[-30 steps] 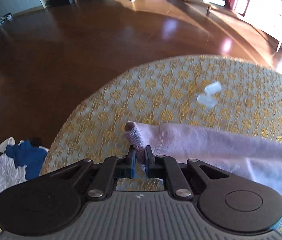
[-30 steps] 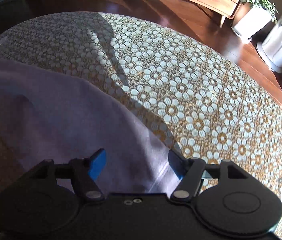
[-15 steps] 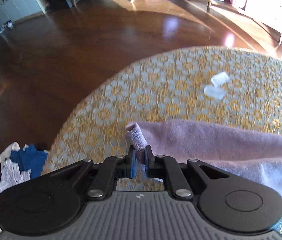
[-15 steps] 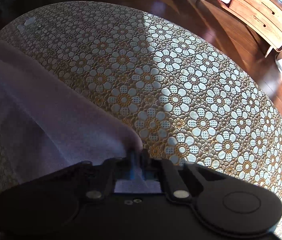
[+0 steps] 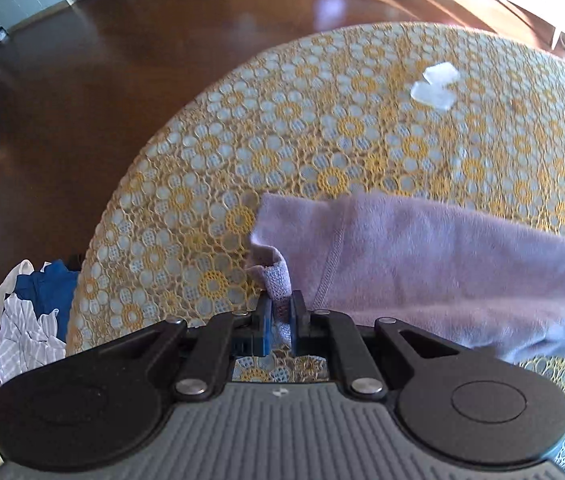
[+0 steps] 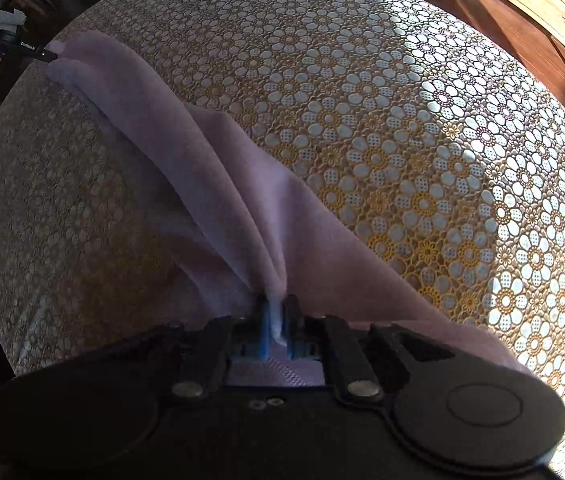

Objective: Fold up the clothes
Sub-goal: 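Pull the sweatshirt straight with both grippers to smooth it on the table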

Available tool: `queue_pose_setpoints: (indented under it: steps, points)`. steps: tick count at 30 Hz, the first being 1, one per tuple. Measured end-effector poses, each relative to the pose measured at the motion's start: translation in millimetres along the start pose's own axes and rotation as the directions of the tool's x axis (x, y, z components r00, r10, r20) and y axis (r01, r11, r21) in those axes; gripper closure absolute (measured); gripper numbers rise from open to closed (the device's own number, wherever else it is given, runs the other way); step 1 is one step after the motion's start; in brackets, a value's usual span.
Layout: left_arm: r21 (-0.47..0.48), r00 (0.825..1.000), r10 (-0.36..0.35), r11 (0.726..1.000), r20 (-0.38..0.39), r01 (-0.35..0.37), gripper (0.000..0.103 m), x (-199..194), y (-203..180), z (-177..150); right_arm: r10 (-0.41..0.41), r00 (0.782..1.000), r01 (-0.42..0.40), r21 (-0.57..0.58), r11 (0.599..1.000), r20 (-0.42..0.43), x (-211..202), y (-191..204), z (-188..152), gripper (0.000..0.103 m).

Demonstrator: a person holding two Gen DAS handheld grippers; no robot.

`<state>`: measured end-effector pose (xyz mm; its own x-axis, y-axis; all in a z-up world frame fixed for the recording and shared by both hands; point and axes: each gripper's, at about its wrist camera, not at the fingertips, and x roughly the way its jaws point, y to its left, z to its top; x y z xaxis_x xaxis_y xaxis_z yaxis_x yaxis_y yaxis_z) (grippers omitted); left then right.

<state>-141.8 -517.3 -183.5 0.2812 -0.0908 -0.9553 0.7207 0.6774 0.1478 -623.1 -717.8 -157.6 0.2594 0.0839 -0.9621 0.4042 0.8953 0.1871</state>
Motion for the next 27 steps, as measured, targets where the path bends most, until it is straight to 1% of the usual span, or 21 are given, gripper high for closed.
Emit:
queue_pose_setpoints:
  steps: [1,3,6,8,11,15,19,21,27]
  points:
    - [0.009,1.0,0.0,1.0,-0.002,0.0,0.095,0.8,-0.3,-0.4,0.003,1.0,-0.003,0.0,1.0,0.015,-3.6,0.3,6.0,0.0]
    - [0.019,1.0,-0.002,1.0,-0.001,0.002,0.095,2.1,-1.2,-0.6,0.003,0.998,-0.004,0.005,1.0,0.07,-14.2,2.0,22.5,0.0]
    - [0.022,1.0,-0.01,1.0,0.006,0.01,0.095,3.0,-4.4,0.2,0.034,0.989,-0.036,0.013,0.999,0.144,-22.6,3.9,51.9,0.0]
    - [0.02,1.0,-0.019,1.0,0.011,0.018,0.095,4.7,-7.0,1.0,0.073,0.982,-0.077,0.016,0.997,0.173,-17.6,5.9,72.4,0.0]
    - [0.011,0.999,-0.036,0.999,0.019,0.035,0.095,6.0,-6.3,2.2,0.109,0.975,-0.111,0.001,0.994,0.192,1.5,24.3,107.4,0.0]
    - [0.002,0.998,-0.058,0.998,0.031,0.058,0.096,6.7,-3.5,1.0,0.139,0.974,-0.139,-0.014,0.99,0.179,36.2,53.7,145.0,0.0]
    - [-0.006,0.996,-0.081,0.997,0.043,0.082,0.096,7.4,0.8,-1.3,0.154,0.98,-0.154,-0.012,0.988,0.128,68.4,78.4,170.5,0.0]
    - [-0.009,0.994,-0.094,0.996,0.049,0.094,0.096,7.7,3.0,-2.5,0.146,0.985,-0.144,-0.021,0.989,0.089,81.6,88.4,175.4,0.0]
    - [-0.011,0.989,-0.133,0.991,0.061,0.134,0.095,7.3,9.7,-4.1,0.103,0.993,-0.1,-0.062,0.993,0.057,90.5,111.0,175.8,0.0]
